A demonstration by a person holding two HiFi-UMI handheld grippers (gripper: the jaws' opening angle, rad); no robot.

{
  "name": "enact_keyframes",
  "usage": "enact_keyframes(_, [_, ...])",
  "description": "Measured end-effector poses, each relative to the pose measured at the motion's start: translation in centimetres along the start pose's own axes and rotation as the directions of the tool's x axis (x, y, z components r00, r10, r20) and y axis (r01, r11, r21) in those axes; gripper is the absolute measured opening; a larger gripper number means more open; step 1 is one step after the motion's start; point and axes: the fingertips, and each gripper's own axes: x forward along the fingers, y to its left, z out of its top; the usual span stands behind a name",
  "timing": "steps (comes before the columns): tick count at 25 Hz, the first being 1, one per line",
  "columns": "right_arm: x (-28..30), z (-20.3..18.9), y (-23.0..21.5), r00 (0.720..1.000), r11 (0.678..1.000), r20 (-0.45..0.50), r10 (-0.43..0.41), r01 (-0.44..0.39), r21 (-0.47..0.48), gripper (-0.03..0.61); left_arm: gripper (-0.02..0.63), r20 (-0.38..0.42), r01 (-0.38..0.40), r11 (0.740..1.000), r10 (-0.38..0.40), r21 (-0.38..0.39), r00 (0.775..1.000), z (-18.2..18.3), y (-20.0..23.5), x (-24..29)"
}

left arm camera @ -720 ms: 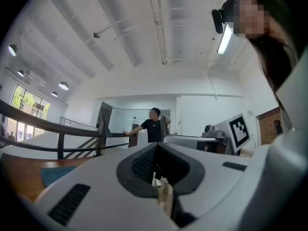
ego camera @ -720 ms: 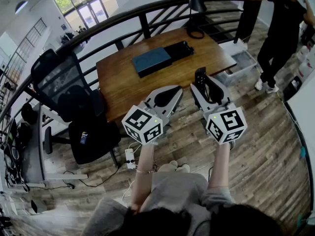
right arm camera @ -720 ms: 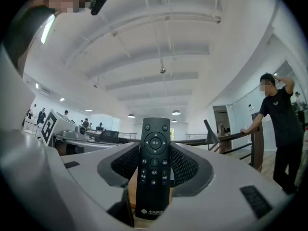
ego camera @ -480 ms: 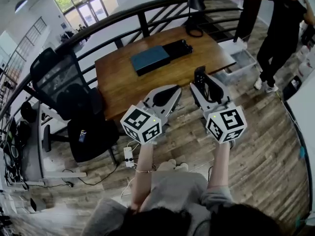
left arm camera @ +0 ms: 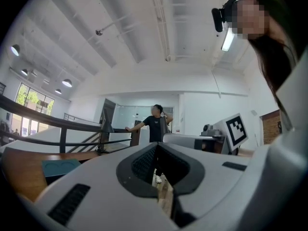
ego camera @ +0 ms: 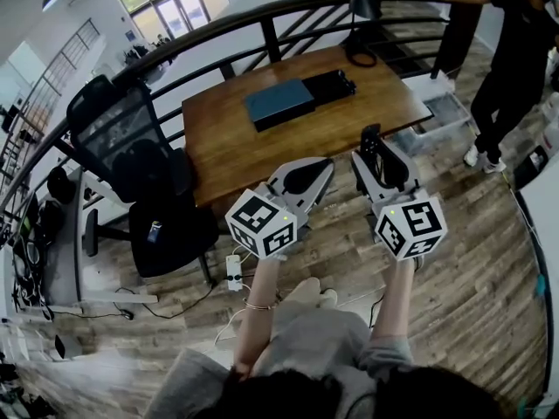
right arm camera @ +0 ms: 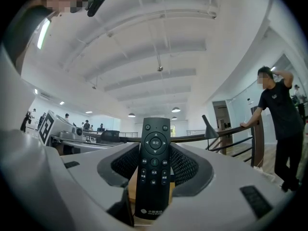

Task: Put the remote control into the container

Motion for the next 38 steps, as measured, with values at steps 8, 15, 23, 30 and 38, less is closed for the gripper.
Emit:
enact_keyframes(8, [1.6,-2.2,-1.0,0.999,0.999,-0.039,0.013,-0.012,0.035,0.209,0.003,-0.043,-0.018,0.999,0.017,-0.035,0.999,-2.0,1.6,1.1])
enact_keyframes(15, [3.5,-2.6,-4.3,0.999,0.999,-0.043,0.019,-0.018,0.030,0.209,0.003,-0.040,-0.005,0.999,0.003,-0.041,0.999,-2.8,3.2,4.9])
enact_keyframes(23, [8.3,-2.5,-9.4,0.997,0.999,-0.058,0.040,-0.040,0.003,0.209,0.003,0.004,-0.010,0.998,0.010,-0.061,1.000,-2.3,7.8,9.9])
enact_keyframes(30, [12.4,-2.3,-13.0,0.996,0.999,-0.067,0.051,-0.050,0.011,0.209,0.003,0.019,-0.013,0.997,0.014,-0.077,1.000,-1.6,11.7,13.6])
enact_keyframes(38, [16.8,-2.7,-15.8,0.993,0.997,-0.088,0.075,-0.075,0.004,0.209,0.003,0.016,-0.016,0.996,0.018,-0.087,1.000,-1.6,15.7,16.9])
